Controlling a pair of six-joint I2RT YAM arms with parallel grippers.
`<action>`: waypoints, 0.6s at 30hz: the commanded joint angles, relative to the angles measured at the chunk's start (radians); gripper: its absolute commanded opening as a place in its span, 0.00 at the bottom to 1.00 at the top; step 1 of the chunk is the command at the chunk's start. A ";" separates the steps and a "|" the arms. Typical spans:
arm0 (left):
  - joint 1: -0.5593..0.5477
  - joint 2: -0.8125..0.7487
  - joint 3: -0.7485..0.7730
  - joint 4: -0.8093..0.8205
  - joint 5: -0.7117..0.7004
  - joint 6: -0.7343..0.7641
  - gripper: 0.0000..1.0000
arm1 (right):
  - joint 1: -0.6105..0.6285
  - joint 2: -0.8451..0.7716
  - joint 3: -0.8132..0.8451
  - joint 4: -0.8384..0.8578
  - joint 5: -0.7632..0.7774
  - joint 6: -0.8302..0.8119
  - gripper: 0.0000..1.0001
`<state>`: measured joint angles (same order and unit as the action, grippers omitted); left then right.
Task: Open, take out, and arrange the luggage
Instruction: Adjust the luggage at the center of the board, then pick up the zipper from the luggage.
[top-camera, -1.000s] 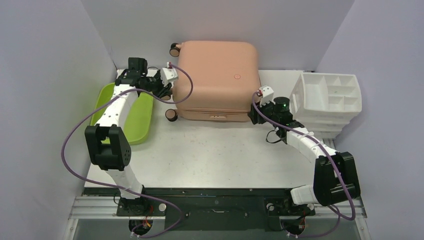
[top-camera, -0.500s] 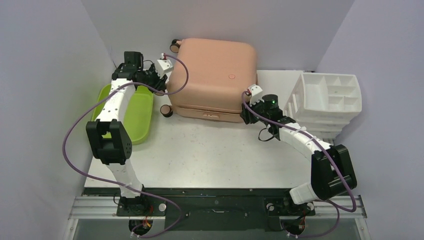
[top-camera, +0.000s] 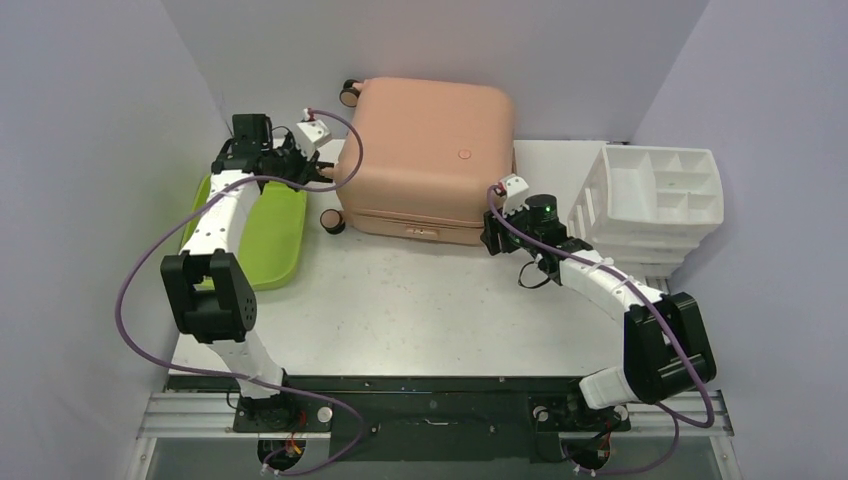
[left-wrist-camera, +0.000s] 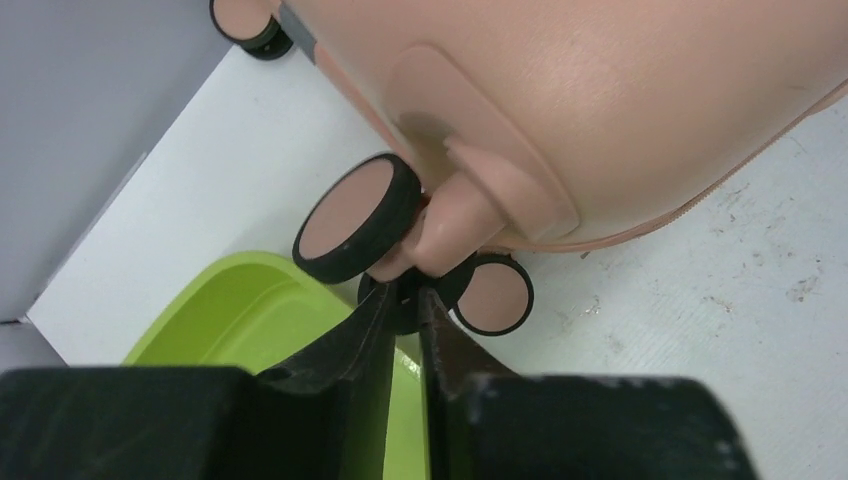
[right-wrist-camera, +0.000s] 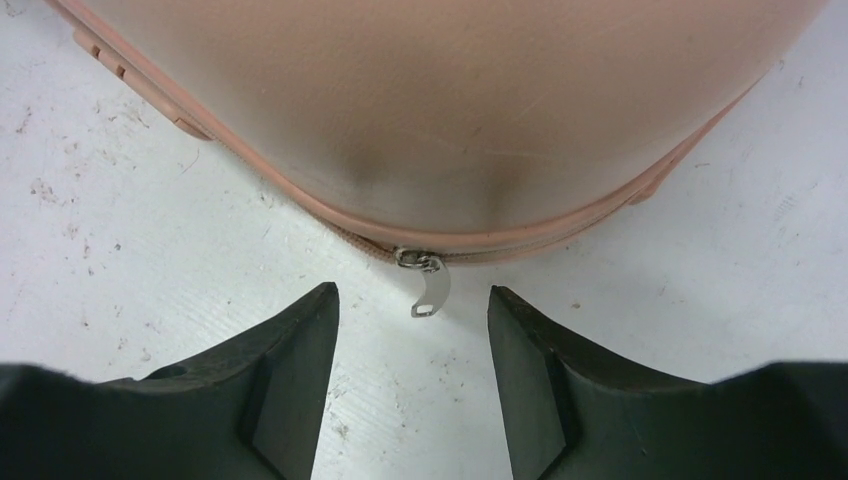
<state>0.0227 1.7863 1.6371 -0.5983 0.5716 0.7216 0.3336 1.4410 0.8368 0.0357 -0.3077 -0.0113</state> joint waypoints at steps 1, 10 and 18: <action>0.028 -0.102 -0.040 0.104 0.021 -0.082 0.16 | -0.005 -0.046 -0.026 0.052 -0.016 0.039 0.53; -0.078 -0.219 -0.121 0.149 0.129 -0.158 0.68 | -0.032 -0.038 -0.204 0.402 -0.098 0.218 0.56; -0.201 -0.274 -0.206 0.236 0.096 -0.176 0.76 | -0.042 0.007 -0.229 0.519 -0.023 0.266 0.53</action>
<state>-0.1452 1.5337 1.4487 -0.4446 0.6632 0.5728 0.3008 1.4326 0.5903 0.3687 -0.3546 0.2043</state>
